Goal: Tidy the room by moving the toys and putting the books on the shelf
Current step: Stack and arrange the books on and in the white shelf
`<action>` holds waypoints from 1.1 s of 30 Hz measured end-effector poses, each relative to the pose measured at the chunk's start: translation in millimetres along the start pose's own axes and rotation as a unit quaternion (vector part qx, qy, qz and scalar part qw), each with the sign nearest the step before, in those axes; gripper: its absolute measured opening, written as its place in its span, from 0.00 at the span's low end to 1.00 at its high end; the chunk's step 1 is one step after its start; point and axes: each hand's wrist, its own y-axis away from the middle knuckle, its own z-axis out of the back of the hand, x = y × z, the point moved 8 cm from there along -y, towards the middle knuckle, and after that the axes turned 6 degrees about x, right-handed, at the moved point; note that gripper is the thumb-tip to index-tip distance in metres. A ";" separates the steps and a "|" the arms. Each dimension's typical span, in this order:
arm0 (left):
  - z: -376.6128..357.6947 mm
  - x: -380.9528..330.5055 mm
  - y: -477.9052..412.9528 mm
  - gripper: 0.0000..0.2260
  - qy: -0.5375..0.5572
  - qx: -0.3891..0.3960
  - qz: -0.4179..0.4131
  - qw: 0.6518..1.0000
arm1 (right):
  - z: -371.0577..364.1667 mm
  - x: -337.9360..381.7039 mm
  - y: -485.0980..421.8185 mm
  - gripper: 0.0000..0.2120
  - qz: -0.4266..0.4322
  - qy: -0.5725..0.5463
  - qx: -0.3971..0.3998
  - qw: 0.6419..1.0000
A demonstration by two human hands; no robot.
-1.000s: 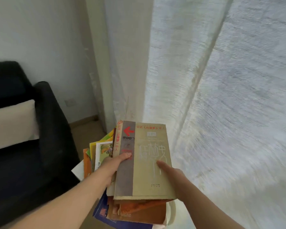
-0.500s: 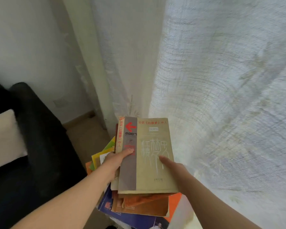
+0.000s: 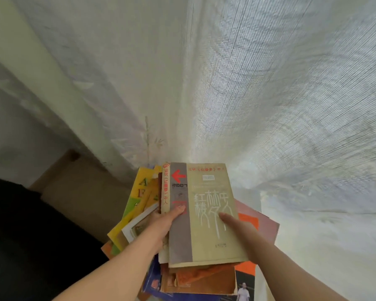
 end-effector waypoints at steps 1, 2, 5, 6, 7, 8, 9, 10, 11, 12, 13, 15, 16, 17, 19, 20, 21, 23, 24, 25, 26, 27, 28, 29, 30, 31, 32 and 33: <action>0.3 5.3 -6.0 0.17 -0.004 0.003 0.010 1.000 | 0.7 -5.6 -3.8 0.17 -0.006 -0.004 -0.004 1.000; 1.2 8.9 -9.5 0.16 -0.010 0.004 0.014 1.000 | 0.1 -8.4 -5.8 0.16 -0.009 -0.004 -0.004 1.000; 3.0 15.7 -17.6 0.11 -0.034 0.004 0.006 0.999 | 1.6 -13.1 -13.2 0.13 -0.010 -0.008 -0.014 1.000; 3.9 18.8 -19.7 0.11 -0.041 0.002 0.001 0.999 | 3.0 -16.3 -15.8 0.12 -0.011 -0.010 -0.020 1.000; 4.2 18.3 -20.9 0.12 -0.047 0.000 -0.005 0.999 | 3.9 -15.4 -15.9 0.12 -0.008 -0.010 -0.024 1.000; 4.9 19.6 -22.3 0.15 -0.054 -0.004 -0.007 0.998 | 4.8 -16.8 -17.0 0.13 -0.006 -0.010 -0.026 1.000; 5.1 19.3 -22.7 0.17 -0.061 -0.009 -0.009 0.998 | 5.2 -17.8 -17.6 0.14 -0.006 -0.010 -0.026 1.000; 5.4 18.9 -23.0 0.19 -0.072 -0.017 -0.011 0.997 | 5.5 -18.9 -18.2 0.15 -0.004 -0.011 -0.024 1.000; 4.9 18.5 -22.6 0.20 -0.082 -0.023 -0.015 0.996 | 6.1 -19.8 -18.4 0.15 -0.006 -0.011 -0.021 1.000; 4.9 17.6 -22.3 0.23 -0.097 -0.032 -0.022 0.994 | 7.6 -20.7 -19.8 0.16 -0.009 -0.010 -0.022 1.000; 5.9 17.9 -21.1 0.26 -0.115 -0.049 -0.027 0.992 | 9.4 -22.1 -20.7 0.18 -0.012 -0.004 -0.020 1.000; 9.0 16.9 -21.5 0.31 -0.159 -0.086 -0.038 0.983 | 11.5 -23.1 -23.6 0.20 -0.012 0.014 -0.017 1.000; 8.7 20.1 -17.7 0.32 -0.184 -0.104 -0.047 0.976 | 13.1 -26.1 -22.2 0.21 -0.006 0.028 -0.014 0.999; 9.5 15.3 -19.8 0.33 -0.216 -0.114 -0.054 0.968 | 13.1 -24.4 -24.7 0.22 0.001 0.035 -0.014 0.999; 10.9 13.3 -20.0 0.37 -0.287 -0.139 -0.057 0.946 | 14.1 -22.0 -24.7 0.23 0.029 0.047 -0.028 0.998; 11.9 16.7 -16.6 0.39 -0.316 -0.153 -0.057 0.935 | 14.1 -23.2 -22.5 0.23 0.048 0.055 -0.033 0.997; 13.2 17.2 -16.1 0.40 -0.333 -0.159 -0.057 0.928 | 14.7 -21.9 -21.4 0.24 0.068 0.063 -0.046 0.995; 14.4 19.9 -19.5 0.45 -0.316 -0.148 -0.076 0.934 | 16.2 -19.5 -19.5 0.24 0.104 0.087 -0.078 0.988; 14.3 21.7 -18.5 0.47 -0.294 -0.143 -0.089 0.941 | 17.0 -18.7 -18.3 0.23 0.121 0.103 -0.091 0.983; 15.5 22.6 -17.6 0.46 -0.276 -0.142 -0.108 0.945 | 16.0 -16.1 -16.2 0.22 0.137 0.121 -0.098 0.978; 14.4 21.1 -14.8 0.44 -0.264 -0.143 -0.130 0.945 | 14.9 -13.0 -15.2 0.22 0.153 0.135 -0.099 0.974; 14.7 23.0 -12.2 0.40 -0.256 -0.147 -0.150 0.944 | 14.0 -13.0 -14.0 0.22 0.167 0.151 -0.099 0.969; 13.7 19.4 -11.6 0.38 -0.252 -0.148 -0.169 0.941 | 13.0 -9.1 -14.4 0.23 0.177 0.161 -0.100 0.966; 12.9 20.9 -10.5 0.36 -0.255 -0.150 -0.183 0.938 | 11.7 -10.1 -14.2 0.23 0.186 0.167 -0.097 0.963; 10.8 19.4 -9.0 0.36 -0.262 -0.149 -0.196 0.933 | 11.2 -9.6 -14.9 0.23 0.193 0.164 -0.092 0.963; 9.1 19.0 -8.5 0.35 -0.275 -0.149 -0.211 0.926 | 10.4 -10.3 -16.2 0.22 0.203 0.157 -0.083 0.963; 8.7 17.1 -8.2 0.34 -0.293 -0.152 -0.222 0.917 | 10.1 -9.8 -18.9 0.22 0.210 0.150 -0.071 0.964; 10.5 14.3 -8.7 0.32 -0.316 -0.159 -0.231 0.906 | 9.4 -8.8 -20.9 0.20 0.215 0.141 -0.053 0.965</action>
